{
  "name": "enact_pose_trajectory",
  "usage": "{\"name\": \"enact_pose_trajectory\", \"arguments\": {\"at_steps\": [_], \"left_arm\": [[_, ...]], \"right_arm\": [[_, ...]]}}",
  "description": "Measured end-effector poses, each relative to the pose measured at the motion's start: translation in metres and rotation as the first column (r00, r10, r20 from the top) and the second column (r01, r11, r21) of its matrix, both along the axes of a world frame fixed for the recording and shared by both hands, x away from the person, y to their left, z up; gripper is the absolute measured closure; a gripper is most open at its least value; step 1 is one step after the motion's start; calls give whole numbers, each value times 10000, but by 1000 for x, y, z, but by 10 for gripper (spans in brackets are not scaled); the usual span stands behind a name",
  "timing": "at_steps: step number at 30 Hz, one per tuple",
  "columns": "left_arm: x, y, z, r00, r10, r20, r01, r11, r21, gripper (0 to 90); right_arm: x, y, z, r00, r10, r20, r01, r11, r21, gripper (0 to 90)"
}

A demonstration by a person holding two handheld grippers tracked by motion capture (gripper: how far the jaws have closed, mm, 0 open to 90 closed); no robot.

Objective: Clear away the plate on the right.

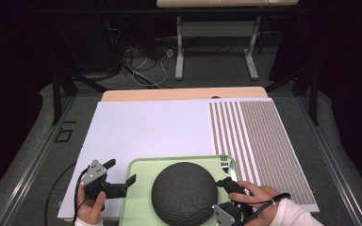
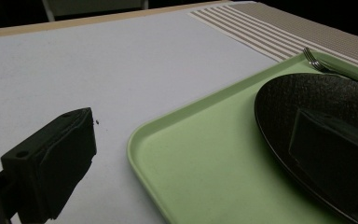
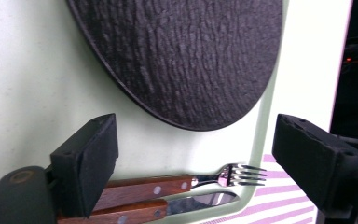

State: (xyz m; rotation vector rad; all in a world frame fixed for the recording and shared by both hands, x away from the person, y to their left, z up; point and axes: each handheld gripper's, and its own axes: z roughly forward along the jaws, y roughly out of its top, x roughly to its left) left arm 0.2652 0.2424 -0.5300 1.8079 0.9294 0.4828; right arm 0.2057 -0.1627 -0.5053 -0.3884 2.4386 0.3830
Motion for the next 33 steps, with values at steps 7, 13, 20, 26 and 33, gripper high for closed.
{"name": "enact_pose_trajectory", "arguments": {"at_steps": [7, 13, 20, 26, 33], "left_arm": [[0, 0, 0, 10000, 14, 15, -14, 10000, -30, 6], [0, 0, 0, 10000, 2, 12, -2, 10000, -30, 6], [0, 0, 0, 10000, 6, 17, -5, 10000, -47, 7], [0, 0, 0, 10000, 8, 20, -8, 10000, -59, 6], [0, 1, 0, 10000, -2, 24, 2, 10000, -75, 6]], "right_arm": [[2, 1, 4, 9996, -189, 192, 185, 9996, 204, 0], [4, 0, 7, 9994, -296, 187, 291, 9992, 276, 0], [10, -5, 10, 9967, -738, 333, 717, 9956, 611, 0], [17, -10, 18, 9918, -1226, 362, 1176, 9861, 1173, 0], [26, -17, 22, 9725, -2325, 135, 2246, 9517, 2093, 0]]}}
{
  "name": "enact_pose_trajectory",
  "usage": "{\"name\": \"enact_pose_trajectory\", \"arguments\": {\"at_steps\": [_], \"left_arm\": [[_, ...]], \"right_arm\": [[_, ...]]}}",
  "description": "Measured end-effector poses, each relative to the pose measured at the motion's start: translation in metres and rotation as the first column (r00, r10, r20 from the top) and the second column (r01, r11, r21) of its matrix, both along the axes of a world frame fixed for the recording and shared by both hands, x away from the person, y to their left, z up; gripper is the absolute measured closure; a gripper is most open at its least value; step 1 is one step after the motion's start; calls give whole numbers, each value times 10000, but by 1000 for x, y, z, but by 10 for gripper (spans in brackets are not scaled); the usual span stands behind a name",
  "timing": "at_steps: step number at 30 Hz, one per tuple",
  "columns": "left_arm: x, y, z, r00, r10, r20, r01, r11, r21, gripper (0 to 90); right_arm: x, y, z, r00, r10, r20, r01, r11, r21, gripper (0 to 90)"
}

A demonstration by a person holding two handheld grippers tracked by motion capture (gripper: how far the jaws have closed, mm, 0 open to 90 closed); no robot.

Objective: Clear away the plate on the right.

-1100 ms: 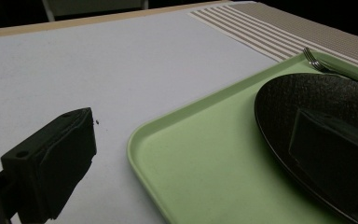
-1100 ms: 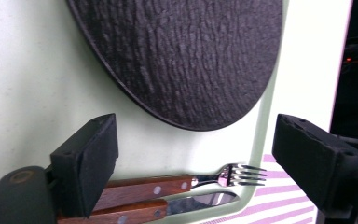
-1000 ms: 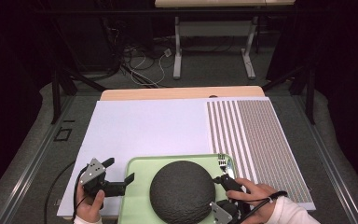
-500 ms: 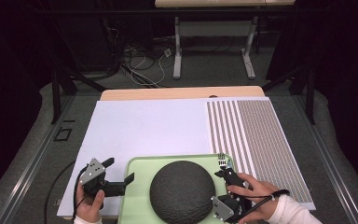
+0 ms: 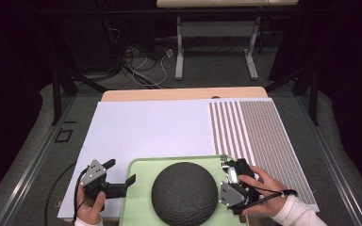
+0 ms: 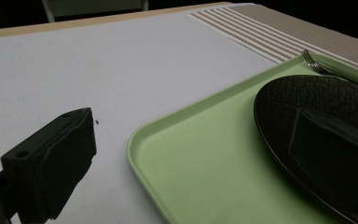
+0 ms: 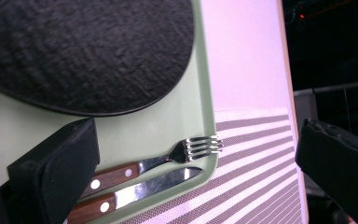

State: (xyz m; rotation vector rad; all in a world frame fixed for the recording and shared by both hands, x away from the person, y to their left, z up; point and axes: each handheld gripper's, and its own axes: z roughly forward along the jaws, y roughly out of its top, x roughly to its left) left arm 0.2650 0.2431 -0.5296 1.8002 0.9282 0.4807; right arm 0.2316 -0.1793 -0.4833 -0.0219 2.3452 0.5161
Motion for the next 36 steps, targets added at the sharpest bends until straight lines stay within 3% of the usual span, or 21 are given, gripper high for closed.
{"name": "enact_pose_trajectory", "arguments": {"at_steps": [3, 7, 11, 14, 19, 22, 24, 27, 31, 34, 35, 36], "left_arm": [[0, 0, 0, 10000, 4, 4, -4, 10000, -1, 6], [0, 0, 0, 10000, -1, 16, 1, 10000, -35, 6], [0, 0, 0, 10000, -1, 26, 1, 10000, -62, 6], [0, 0, 0, 10000, 27, 20, -26, 10000, -82, 6], [-1, 1, 1, 10000, 39, 39, -39, 10000, -75, 6], [-1, 1, 1, 10000, 45, 50, -45, 10000, -85, 6], [-1, 1, 1, 10000, 50, 47, -49, 9999, -89, 6], [-1, 1, 1, 10000, 41, 41, -41, 10000, -84, 6], [-1, 1, 1, 10000, 37, 40, -37, 10000, -70, 6], [-1, 1, 1, 10000, 53, 42, -53, 10000, -74, 7], [-1, 1, 1, 10000, 45, 43, -45, 10000, -79, 6], [-1, 1, 1, 10000, 42, 53, -42, 10000, -73, 6]], "right_arm": [[4, -4, 3, 9984, -569, -72, 572, 9965, 610, 0], [10, -11, 2, 9920, -1239, -231, 1259, 9826, 1362, 0], [17, -21, 0, 9769, -1974, -822, 2113, 9500, 2301, 0], [22, -31, 1, 9613, -2431, -1299, 2721, 9118, 3075, 0], [27, -48, 2, 9354, -2950, -1946, 3512, 8378, 4181, 0], [28, -57, 4, 9209, -3269, -2123, 3897, 7876, 4773, 0], [29, -64, 4, 9066, -3491, -2370, 4219, 7438, 5184, 0], [31, -74, 4, 8910, -3617, -2743, 4537, 6870, 5676, 0], [33, -83, 1, 8684, -3839, -3139, 4947, 6283, 6004, 0], [33, -89, -2, 8581, -3879, -3364, 5117, 5928, 6219, 0], [33, -90, -3, 8506, -3941, -3482, 5236, 5729, 6306, 0], [33, -92, -4, 8483, -3948, -3529, 5269, 5633, 6365, 0]]}}
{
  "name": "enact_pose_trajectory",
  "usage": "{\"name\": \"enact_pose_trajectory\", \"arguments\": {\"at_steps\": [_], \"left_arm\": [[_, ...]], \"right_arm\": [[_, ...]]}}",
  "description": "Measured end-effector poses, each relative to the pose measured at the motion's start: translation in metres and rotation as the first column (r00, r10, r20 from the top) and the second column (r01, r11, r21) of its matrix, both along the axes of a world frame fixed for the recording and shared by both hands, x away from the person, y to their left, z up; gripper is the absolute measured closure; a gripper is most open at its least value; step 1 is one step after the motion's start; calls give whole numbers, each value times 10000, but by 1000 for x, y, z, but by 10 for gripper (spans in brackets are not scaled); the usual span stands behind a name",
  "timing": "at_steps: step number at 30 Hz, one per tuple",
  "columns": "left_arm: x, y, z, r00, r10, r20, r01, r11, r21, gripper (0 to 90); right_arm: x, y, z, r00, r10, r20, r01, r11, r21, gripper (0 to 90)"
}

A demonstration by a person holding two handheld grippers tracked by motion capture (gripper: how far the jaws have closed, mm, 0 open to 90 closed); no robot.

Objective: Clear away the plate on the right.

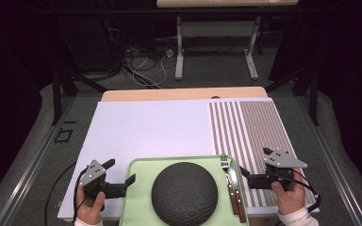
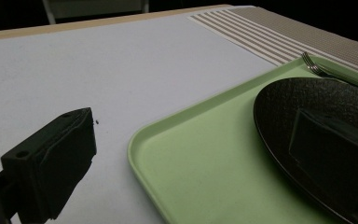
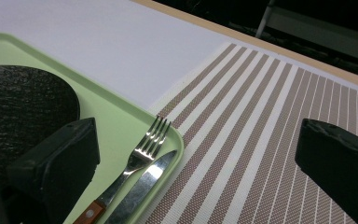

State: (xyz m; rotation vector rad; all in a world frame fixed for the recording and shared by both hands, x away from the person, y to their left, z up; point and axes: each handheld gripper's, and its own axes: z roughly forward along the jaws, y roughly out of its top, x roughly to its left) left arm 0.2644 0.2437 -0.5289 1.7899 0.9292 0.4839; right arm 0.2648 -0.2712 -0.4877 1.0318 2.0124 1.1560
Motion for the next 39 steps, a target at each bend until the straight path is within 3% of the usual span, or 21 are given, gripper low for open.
{"name": "enact_pose_trajectory", "arguments": {"at_steps": [15, 31, 39], "left_arm": [[0, 0, 0, 10000, 8, 6, -8, 10000, -15, 6], [0, 1, 1, 10000, -5, 32, 5, 10000, -45, 6], [0, 1, 0, 10000, 8, 25, -8, 10000, -45, 6]], "right_arm": [[3, -24, -14, 9961, -874, -110, 881, 9885, 1227, 0], [7, -34, -25, 9903, -1295, -511, 1364, 9760, 1695, 8], [8, -35, -27, 9906, -1255, -538, 1326, 9782, 1599, 8]]}}
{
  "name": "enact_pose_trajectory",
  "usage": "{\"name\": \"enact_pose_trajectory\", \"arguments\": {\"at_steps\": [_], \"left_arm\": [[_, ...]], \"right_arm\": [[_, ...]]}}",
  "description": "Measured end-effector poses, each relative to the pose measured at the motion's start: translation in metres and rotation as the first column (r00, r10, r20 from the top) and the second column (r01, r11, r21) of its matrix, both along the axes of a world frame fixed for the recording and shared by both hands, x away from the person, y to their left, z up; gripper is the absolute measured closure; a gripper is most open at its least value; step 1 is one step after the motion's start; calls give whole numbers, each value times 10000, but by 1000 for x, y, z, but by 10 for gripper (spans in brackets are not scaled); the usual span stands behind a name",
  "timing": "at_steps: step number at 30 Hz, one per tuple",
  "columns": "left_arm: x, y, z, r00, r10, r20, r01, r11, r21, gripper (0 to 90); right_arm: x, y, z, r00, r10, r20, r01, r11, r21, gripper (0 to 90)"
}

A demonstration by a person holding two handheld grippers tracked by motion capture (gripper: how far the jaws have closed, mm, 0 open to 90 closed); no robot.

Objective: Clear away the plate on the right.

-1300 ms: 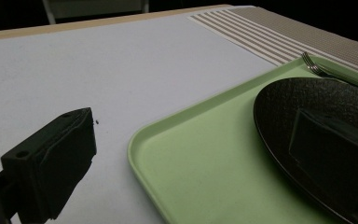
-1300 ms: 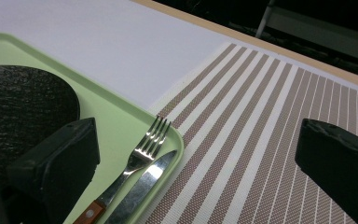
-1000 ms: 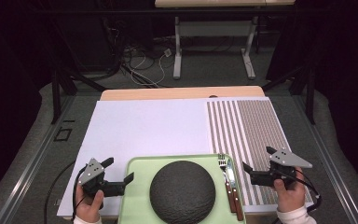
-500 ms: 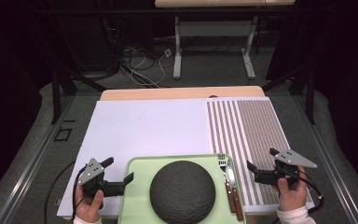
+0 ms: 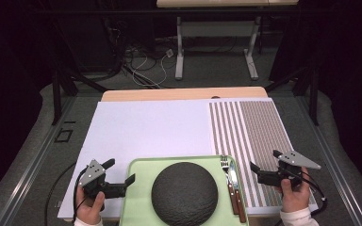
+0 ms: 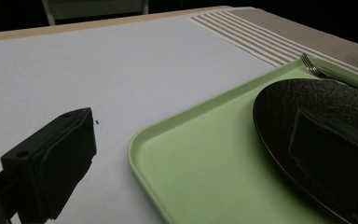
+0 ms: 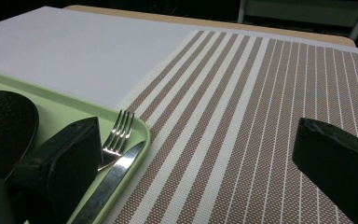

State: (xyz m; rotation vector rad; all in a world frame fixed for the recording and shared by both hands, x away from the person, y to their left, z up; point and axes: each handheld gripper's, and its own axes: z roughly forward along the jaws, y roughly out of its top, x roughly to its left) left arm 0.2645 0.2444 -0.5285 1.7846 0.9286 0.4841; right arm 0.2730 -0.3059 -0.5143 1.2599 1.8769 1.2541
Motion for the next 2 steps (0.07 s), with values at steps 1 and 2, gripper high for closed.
{"name": "enact_pose_trajectory", "arguments": {"at_steps": [1, 2], "left_arm": [[0, 0, 0, 10000, -6, -2, 6, 10000, 0, 6], [0, 0, 0, 10000, 13, -11, -13, 10000, -10, 6]], "right_arm": [[0, 0, 0, 10000, -31, 11, 30, 10000, 16, 9], [0, 1, 0, 10000, -31, 34, 31, 10000, 0, 9]]}}
